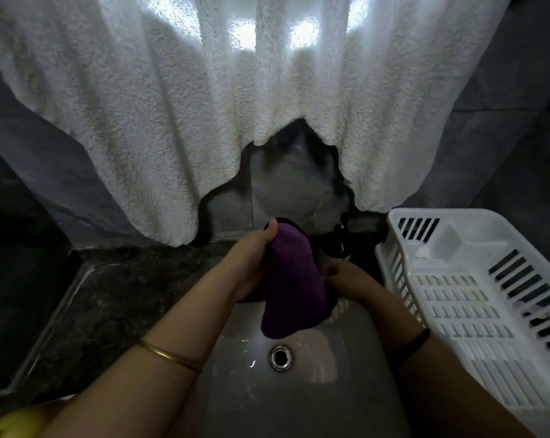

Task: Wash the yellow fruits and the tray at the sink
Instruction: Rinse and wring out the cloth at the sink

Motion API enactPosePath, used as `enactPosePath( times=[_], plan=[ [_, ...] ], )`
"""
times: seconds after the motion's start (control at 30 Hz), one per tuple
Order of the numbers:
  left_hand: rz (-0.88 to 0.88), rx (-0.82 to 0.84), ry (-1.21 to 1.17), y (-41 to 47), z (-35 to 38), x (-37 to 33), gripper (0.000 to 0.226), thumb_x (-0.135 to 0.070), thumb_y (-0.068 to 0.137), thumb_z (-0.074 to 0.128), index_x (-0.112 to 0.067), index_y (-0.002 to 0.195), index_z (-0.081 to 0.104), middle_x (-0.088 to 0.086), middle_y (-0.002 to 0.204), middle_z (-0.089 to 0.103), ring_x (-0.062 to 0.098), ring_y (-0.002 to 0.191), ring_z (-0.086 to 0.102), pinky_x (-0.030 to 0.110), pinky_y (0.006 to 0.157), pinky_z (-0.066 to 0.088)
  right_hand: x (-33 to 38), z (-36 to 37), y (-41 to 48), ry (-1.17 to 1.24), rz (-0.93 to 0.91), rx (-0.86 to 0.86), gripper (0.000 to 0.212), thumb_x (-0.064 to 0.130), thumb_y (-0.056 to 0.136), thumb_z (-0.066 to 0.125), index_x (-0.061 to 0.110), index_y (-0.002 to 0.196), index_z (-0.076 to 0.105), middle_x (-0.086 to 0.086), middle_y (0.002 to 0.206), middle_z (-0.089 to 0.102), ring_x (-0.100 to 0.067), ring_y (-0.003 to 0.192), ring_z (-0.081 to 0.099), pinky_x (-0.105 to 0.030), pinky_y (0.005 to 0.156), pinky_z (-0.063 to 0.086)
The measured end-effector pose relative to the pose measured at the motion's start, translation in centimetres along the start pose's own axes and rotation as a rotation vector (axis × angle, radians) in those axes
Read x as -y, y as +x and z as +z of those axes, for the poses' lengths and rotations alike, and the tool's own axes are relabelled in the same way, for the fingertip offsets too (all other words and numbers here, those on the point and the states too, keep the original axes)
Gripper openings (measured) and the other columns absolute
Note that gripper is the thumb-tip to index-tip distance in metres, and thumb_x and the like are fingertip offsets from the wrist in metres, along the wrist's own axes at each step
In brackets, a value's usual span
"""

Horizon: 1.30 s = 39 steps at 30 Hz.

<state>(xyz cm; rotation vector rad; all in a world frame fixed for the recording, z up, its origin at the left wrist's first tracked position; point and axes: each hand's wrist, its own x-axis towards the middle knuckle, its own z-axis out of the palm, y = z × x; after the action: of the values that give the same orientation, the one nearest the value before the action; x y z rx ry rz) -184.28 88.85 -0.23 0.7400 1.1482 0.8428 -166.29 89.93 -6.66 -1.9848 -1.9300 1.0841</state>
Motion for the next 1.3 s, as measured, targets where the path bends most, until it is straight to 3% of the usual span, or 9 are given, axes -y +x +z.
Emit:
enactPosePath(
  times=[0.1, 0.2, 0.3, 0.47, 0.6, 0.77, 0.87, 1.0, 1.3],
  plan=[
    [-0.017, 0.067, -0.002, 0.1, 0.1, -0.6, 0.032, -0.040, 0.100, 0.039, -0.014, 0.098, 0.060, 0.001, 0.100, 0.068, 0.015, 0.087, 0.064, 0.031, 0.075, 0.048, 0.2, 0.0, -0.9, 0.392, -0.114, -0.066, 0.017, 0.014, 0.096, 0.049, 0.009, 0.085, 0.060, -0.005, 0.084, 0.058, -0.014, 0.073, 0.056, -0.026, 0.064, 0.043],
    [-0.016, 0.079, -0.009, -0.1, 0.0, -1.4, 0.035, -0.040, 0.099, 0.040, -0.013, 0.100, 0.061, 0.002, 0.083, 0.073, 0.013, 0.079, 0.068, 0.027, 0.068, 0.051, 0.8, 0.1, -2.0, 0.771, -0.111, 0.045, 0.044, 0.044, 0.100, 0.032, 0.013, 0.097, 0.063, -0.004, 0.094, 0.066, -0.018, 0.088, 0.062, -0.033, 0.077, 0.047],
    [-0.003, 0.086, 0.016, -0.1, -0.1, -1.7, 0.037, -0.039, 0.100, 0.038, -0.011, 0.097, 0.061, 0.002, 0.076, 0.074, 0.011, 0.069, 0.071, 0.023, 0.064, 0.056, 1.6, 0.0, -2.6, 0.736, -0.173, 0.169, 0.048, 0.060, 0.086, 0.031, 0.027, 0.102, 0.062, 0.006, 0.097, 0.068, -0.013, 0.094, 0.064, -0.034, 0.086, 0.049],
    [-0.021, 0.050, 0.018, 0.1, -0.8, -1.1, 0.053, -0.056, 0.097, 0.028, -0.017, 0.103, 0.063, 0.006, 0.086, 0.072, 0.016, 0.077, 0.066, 0.033, 0.073, 0.050, 2.7, 0.1, -2.4, 0.660, -0.252, 0.234, 0.029, 0.041, 0.080, 0.068, 0.019, 0.097, 0.068, -0.006, 0.099, 0.073, -0.020, 0.094, 0.069, -0.035, 0.089, 0.054],
    [-0.119, -0.114, 0.129, 0.3, -3.0, 1.0, 0.068, -0.069, 0.091, 0.023, -0.017, 0.119, 0.056, 0.011, 0.101, 0.067, 0.027, 0.094, 0.062, 0.039, 0.087, 0.041, 2.8, 0.6, -1.7, 1.008, -0.120, 0.118, 0.039, 0.049, 0.086, 0.056, 0.014, 0.097, 0.069, -0.004, 0.094, 0.074, -0.021, 0.093, 0.068, -0.035, 0.086, 0.049],
    [-0.227, -0.060, 0.172, 0.3, -4.3, 5.3, 0.073, -0.079, 0.080, 0.027, -0.018, 0.097, 0.064, 0.000, 0.077, 0.063, 0.017, 0.074, 0.052, 0.034, 0.082, 0.036, 2.7, 0.3, -1.3, 1.223, -0.021, 0.131, 0.060, 0.059, 0.081, 0.046, 0.015, 0.117, 0.062, -0.009, 0.116, 0.067, -0.027, 0.109, 0.061, -0.044, 0.093, 0.045],
    [-0.138, -0.016, 0.078, -0.2, -3.1, 5.7, 0.045, -0.059, 0.084, 0.050, -0.022, 0.106, 0.065, -0.002, 0.096, 0.071, 0.012, 0.086, 0.064, 0.028, 0.071, 0.047, 3.4, 0.0, -1.5, 1.355, -0.024, 0.169, 0.048, 0.050, 0.095, 0.034, 0.014, 0.112, 0.061, -0.008, 0.108, 0.067, -0.023, 0.101, 0.061, -0.038, 0.086, 0.046],
    [-0.030, -0.114, 0.001, 0.0, -3.2, 4.9, 0.016, -0.028, 0.091, 0.059, -0.014, 0.096, 0.065, -0.001, 0.075, 0.073, 0.010, 0.064, 0.069, 0.018, 0.050, 0.053, 3.2, -0.6, -1.8, 1.426, -0.142, 0.190, 0.038, 0.031, 0.084, 0.049, 0.011, 0.114, 0.062, -0.009, 0.106, 0.071, -0.024, 0.103, 0.064, -0.039, 0.082, 0.048],
    [-0.097, -0.043, -0.050, 0.5, -4.9, 2.7, 0.020, -0.027, 0.088, 0.047, -0.015, 0.088, 0.063, 0.002, 0.068, 0.062, 0.019, 0.065, 0.053, 0.031, 0.068, 0.040, 2.2, -1.6, -0.7, 1.247, -0.211, -0.035, 0.037, -0.002, 0.086, 0.052, 0.006, 0.123, 0.055, -0.012, 0.118, 0.064, -0.028, 0.113, 0.060, -0.039, 0.093, 0.049]
  ],
)
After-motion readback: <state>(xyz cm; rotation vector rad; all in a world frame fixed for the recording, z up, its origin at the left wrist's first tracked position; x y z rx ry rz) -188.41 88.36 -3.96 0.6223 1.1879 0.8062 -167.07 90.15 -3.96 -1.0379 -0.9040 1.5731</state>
